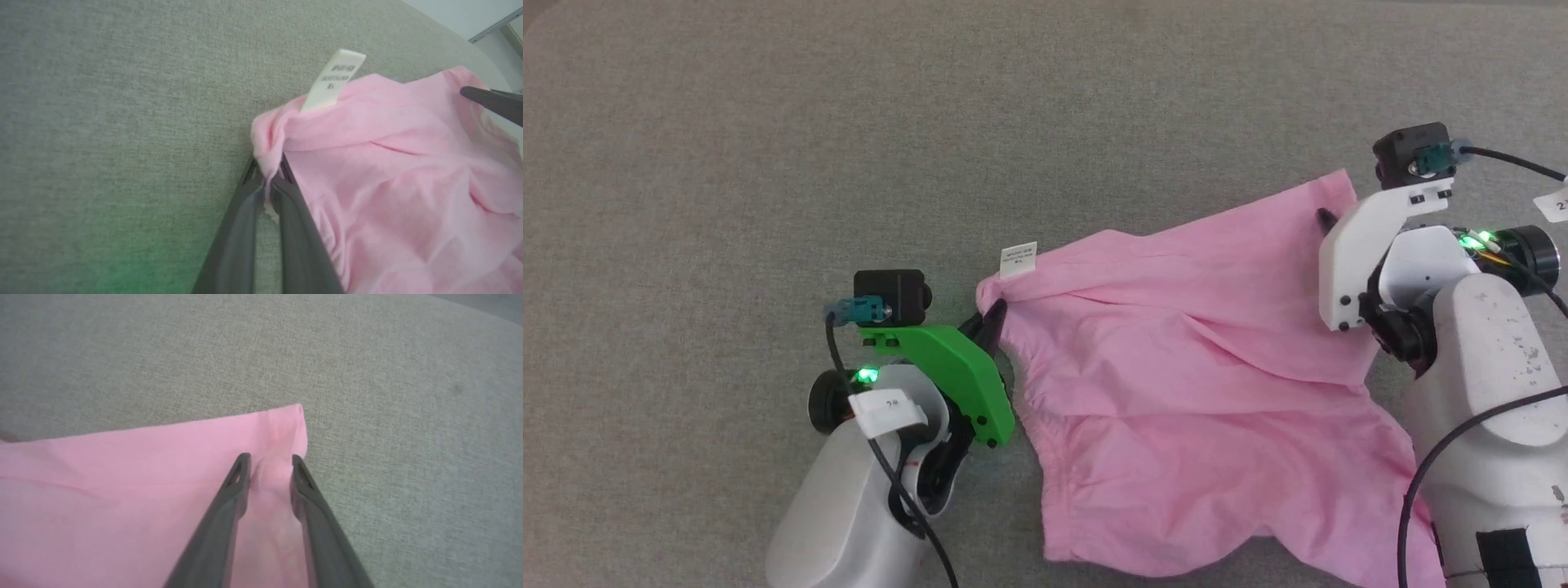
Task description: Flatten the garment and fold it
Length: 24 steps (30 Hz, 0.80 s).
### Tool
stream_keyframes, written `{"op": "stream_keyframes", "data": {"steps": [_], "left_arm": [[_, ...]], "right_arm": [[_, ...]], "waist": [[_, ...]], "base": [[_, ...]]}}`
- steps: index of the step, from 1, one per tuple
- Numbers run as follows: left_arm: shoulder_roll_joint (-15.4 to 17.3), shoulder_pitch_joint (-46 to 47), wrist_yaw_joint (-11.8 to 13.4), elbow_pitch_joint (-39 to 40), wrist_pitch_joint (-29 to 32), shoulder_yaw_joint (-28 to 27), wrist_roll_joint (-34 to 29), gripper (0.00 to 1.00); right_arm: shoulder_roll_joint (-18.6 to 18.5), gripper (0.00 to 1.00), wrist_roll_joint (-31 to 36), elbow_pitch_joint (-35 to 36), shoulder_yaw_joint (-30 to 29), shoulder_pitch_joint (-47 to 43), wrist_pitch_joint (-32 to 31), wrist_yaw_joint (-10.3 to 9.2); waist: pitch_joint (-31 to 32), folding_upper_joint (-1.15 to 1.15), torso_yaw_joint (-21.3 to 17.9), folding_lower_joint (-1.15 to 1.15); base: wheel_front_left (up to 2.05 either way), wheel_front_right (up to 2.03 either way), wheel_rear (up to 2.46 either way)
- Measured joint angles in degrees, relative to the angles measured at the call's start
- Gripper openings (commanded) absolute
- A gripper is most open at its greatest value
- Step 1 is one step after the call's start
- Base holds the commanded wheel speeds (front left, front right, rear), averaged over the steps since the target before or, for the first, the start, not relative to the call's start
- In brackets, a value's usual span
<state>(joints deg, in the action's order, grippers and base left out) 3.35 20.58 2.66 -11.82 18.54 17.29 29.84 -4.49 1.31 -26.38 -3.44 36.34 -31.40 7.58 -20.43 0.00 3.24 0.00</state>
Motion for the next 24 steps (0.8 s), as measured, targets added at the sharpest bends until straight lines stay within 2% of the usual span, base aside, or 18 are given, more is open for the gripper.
{"op": "stream_keyframes", "data": {"steps": [9,12,14,19,24], "left_arm": [[0.0,0.0,0.4,-0.1,-0.6,-0.1,0.8,0.00],[0.3,0.5,0.3,0.7,-0.5,-0.9,1.4,0.00],[0.6,2.2,-0.4,1.1,-0.4,-2.1,2.7,0.00],[4.5,14.3,-2.1,-0.6,2.0,-6.6,4.9,0.00],[8.7,29.4,-3.0,-5.6,1.7,-9.9,4.8,0.00]], "right_arm": [[0.2,0.00,-0.2,-2.1,0.5,1.3,1.2,0.00],[0.3,0.00,-4.2,-0.7,0.8,1.7,-0.8,0.00],[0.6,0.00,-9.5,0.6,0.1,3.1,-3.6,0.00],[0.9,0.00,-19.4,4.8,-3.4,11.4,-12.8,0.00],[1.4,0.00,-20.7,5.5,-10.2,23.1,-17.0,0.00]], "waist": [[1.6,0.00,-0.9,0.00],[2.2,0.00,-1.1,0.00],[2.4,0.00,-1.0,0.00],[1.8,0.00,-0.7,0.00],[0.3,0.00,-0.8,0.00]], "base": [[0.00,0.00,0.00],[0.00,0.00,0.00],[0.00,0.00,0.00],[0.00,0.00,0.00],[0.00,0.00,0.00]]}}
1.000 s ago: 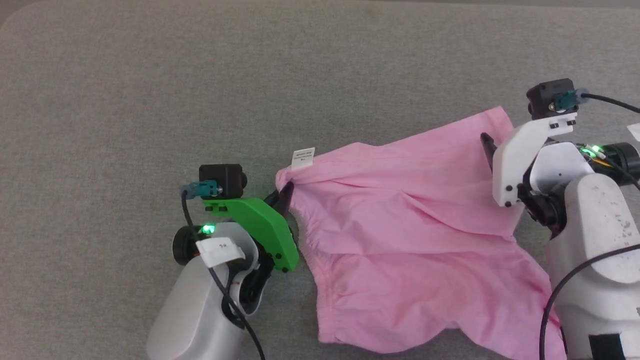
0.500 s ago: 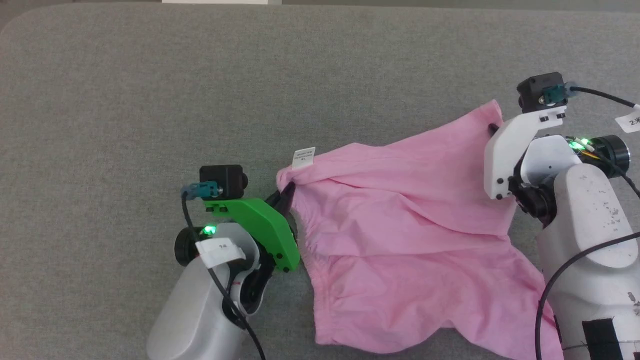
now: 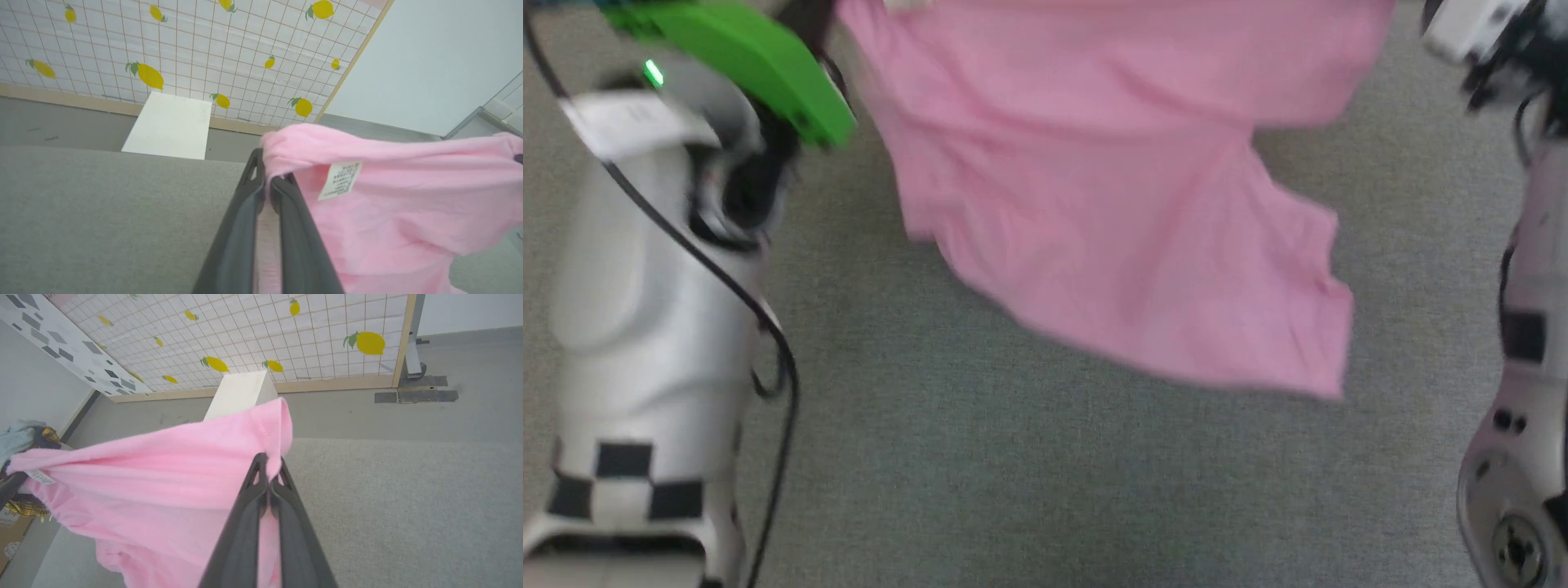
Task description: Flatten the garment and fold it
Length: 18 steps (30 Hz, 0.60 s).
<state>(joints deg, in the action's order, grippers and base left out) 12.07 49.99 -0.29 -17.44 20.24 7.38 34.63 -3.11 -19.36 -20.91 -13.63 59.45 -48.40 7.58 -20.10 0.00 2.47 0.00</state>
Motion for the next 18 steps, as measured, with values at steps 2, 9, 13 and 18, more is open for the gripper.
{"op": "stream_keyframes", "data": {"steps": [2,9,13,18], "left_arm": [[0.6,5.8,-0.3,-2.3,-1.6,-1.4,0.1,0.00],[1.5,20.7,-0.9,-7.3,-7.9,-2.4,-1.5,0.00],[1.4,22.8,-2.1,-9.8,-11.3,-2.4,-1.6,0.00],[1.2,19.0,-4.8,-12.7,-15.1,-1.8,-1.2,0.00]], "right_arm": [[0.4,0.00,1.0,-0.6,-2.1,5.0,0.1,0.01],[0.9,0.00,2.2,-4.4,-3.5,20.1,7.5,0.03],[0.9,0.00,2.1,-7.2,-3.4,22.6,11.5,0.03],[1.0,0.00,2.1,-8.2,-3.4,17.2,12.6,0.04]], "waist": [[-0.7,0.00,-0.1,0.00],[-3.6,0.00,-0.5,0.00],[-4.6,0.00,-0.7,0.00],[-4.5,0.00,-1.1,0.00]], "base": [[0.00,0.00,0.00],[0.00,0.00,0.00],[0.00,0.00,0.00],[0.00,0.00,0.00]]}}
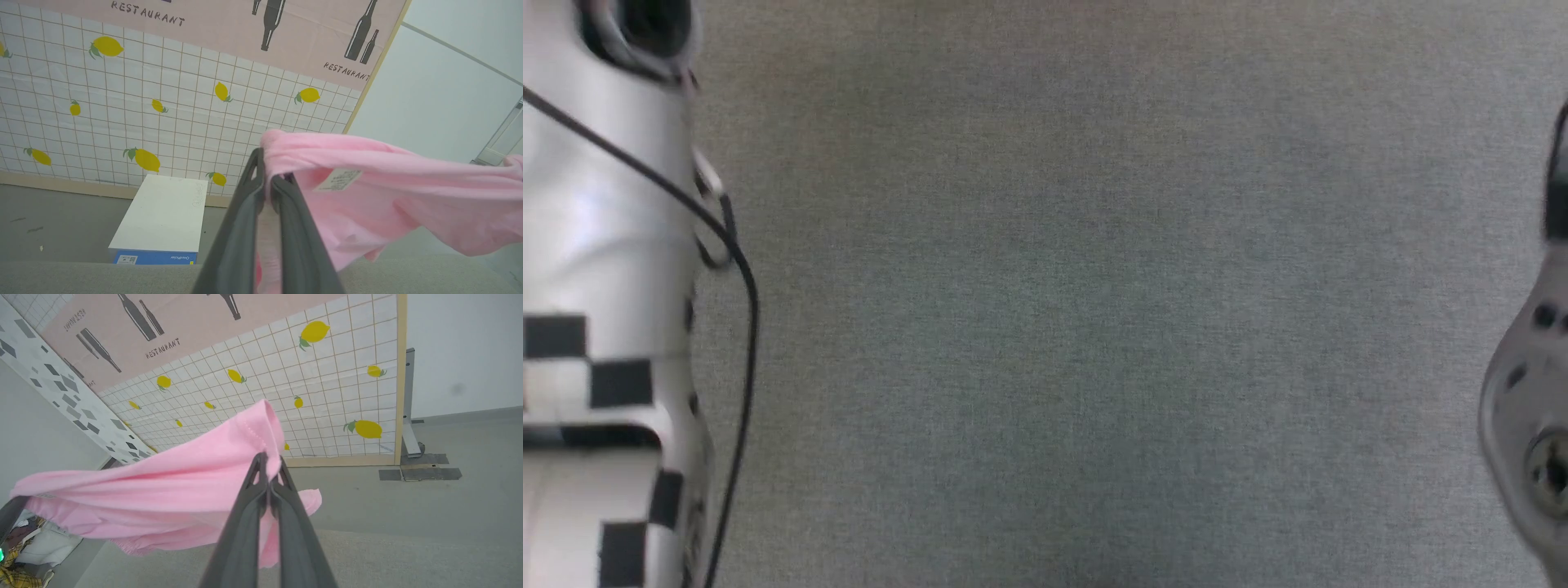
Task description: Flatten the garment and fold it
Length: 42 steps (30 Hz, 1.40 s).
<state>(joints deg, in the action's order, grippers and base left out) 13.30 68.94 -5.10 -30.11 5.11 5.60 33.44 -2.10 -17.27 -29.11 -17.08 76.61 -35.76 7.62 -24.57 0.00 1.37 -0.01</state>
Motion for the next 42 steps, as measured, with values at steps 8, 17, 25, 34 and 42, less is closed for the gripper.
{"op": "stream_keyframes", "data": {"steps": [8,17,25,34,42], "left_arm": [[-1.4,-17.8,-2.0,-1.4,-6.9,4.8,1.1,0.00],[-2.4,-45.1,-2.2,3.4,-13.0,12.2,3.1,0.00],[-2.5,-64.8,0.9,10.1,-13.6,12.3,5.0,0.00],[1.3,-77.4,5.9,23.3,-4.9,12.8,6.7,0.00],[3.5,-70.4,8.3,30.5,9.3,13.3,10.9,0.00]], "right_arm": [[0.1,0.00,-7.0,5.4,0.9,-22.4,-0.4,-0.02],[-1.9,0.00,-16.7,24.5,4.1,-59.5,-5.1,-0.04],[-0.2,0.00,-23.3,36.1,-0.5,-85.4,-10.6,0.00],[0.3,0.00,-28.6,43.9,-2.7,-96.1,-14.3,0.00],[-0.2,0.00,-20.5,43.0,-4.2,-78.1,-17.3,-0.01]], "waist": [[3.0,0.00,0.1,0.00],[10.2,0.00,0.5,0.01],[17.2,0.00,0.7,0.01],[21.0,0.00,0.8,0.01],[18.7,0.00,0.3,0.01]], "base": [[0.00,0.00,0.00],[0.00,0.00,0.00],[0.00,0.00,0.00],[0.00,0.00,0.00],[0.00,0.00,0.00]]}}
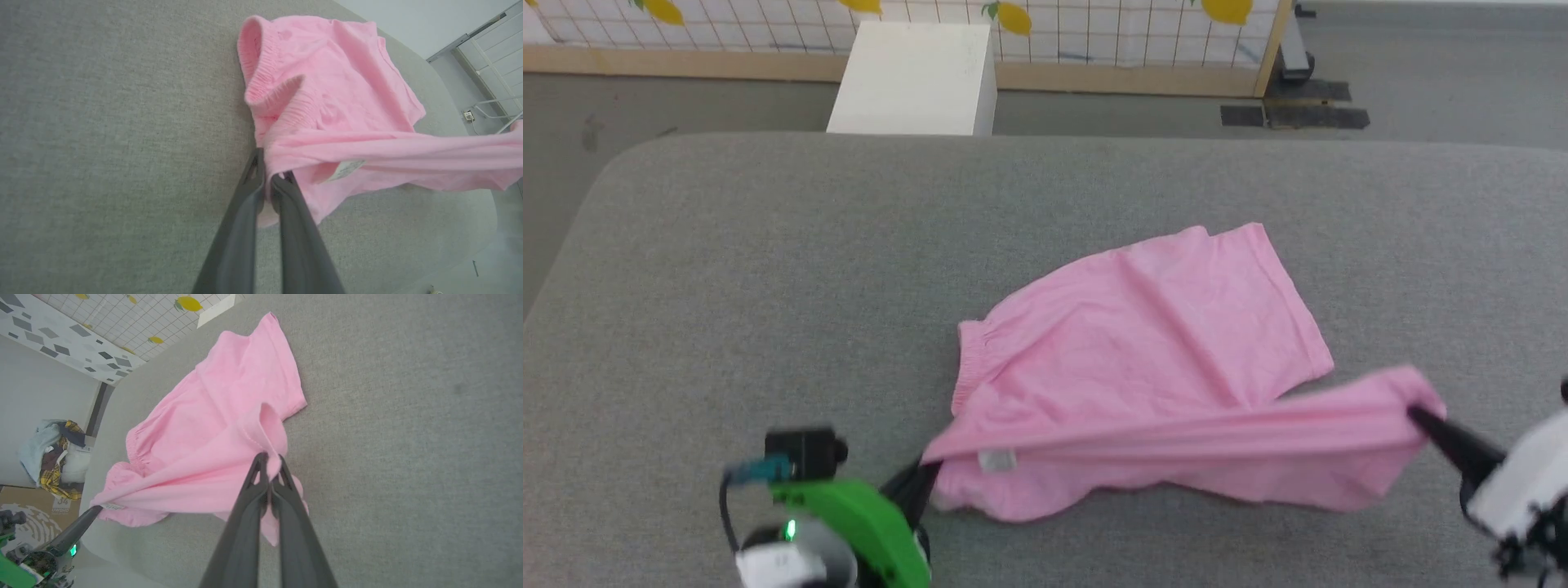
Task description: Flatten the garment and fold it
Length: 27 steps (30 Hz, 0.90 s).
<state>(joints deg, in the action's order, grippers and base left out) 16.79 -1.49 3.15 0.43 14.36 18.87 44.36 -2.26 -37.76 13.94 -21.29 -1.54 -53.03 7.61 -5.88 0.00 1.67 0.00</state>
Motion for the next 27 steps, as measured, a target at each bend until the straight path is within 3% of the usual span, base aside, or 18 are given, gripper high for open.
{"op": "stream_keyframes", "data": {"steps": [3,8,19,25,26,27], "left_arm": [[0.3,7.7,0.4,-0.2,4.9,0.2,0.8,0.00],[0.2,18.2,0.4,-3.8,7.8,0.1,0.8,0.00],[-2.8,31.7,-0.9,-16.1,6.4,-0.7,0.9,0.00],[-3.6,33.3,-1.8,-19.6,5.3,-0.7,1.1,0.00],[-3.8,33.4,-2.1,-19.8,5.1,-0.8,1.3,0.00],[-3.9,33.5,-2.2,-20.1,4.8,-0.9,1.6,0.39]], "right_arm": [[-0.2,0.00,5.7,-4.8,0.2,10.1,-0.7,-0.01],[-0.3,0.00,13.1,-13.4,1.2,23.6,1.0,0.00],[-0.3,0.00,27.0,-36.6,2.8,44.1,13.5,0.00],[-0.3,0.00,30.6,-46.5,2.8,49.0,15.3,0.00],[-0.3,0.03,30.8,-47.5,2.7,49.3,15.6,0.00],[-0.3,0.60,30.8,-48.5,2.8,49.6,16.5,0.00]], "waist": [[-1.8,0.00,0.1,0.00],[-5.3,0.00,0.7,0.00],[-14.9,0.00,2.5,0.00],[-18.6,0.00,3.3,0.00],[-18.9,0.00,3.4,0.00],[-19.2,0.00,3.6,0.00]], "base": [[0.00,0.00,0.00],[0.00,0.00,0.00],[0.00,0.00,0.00],[0.00,0.00,0.00],[0.00,0.00,0.00],[0.00,0.00,0.00]]}}
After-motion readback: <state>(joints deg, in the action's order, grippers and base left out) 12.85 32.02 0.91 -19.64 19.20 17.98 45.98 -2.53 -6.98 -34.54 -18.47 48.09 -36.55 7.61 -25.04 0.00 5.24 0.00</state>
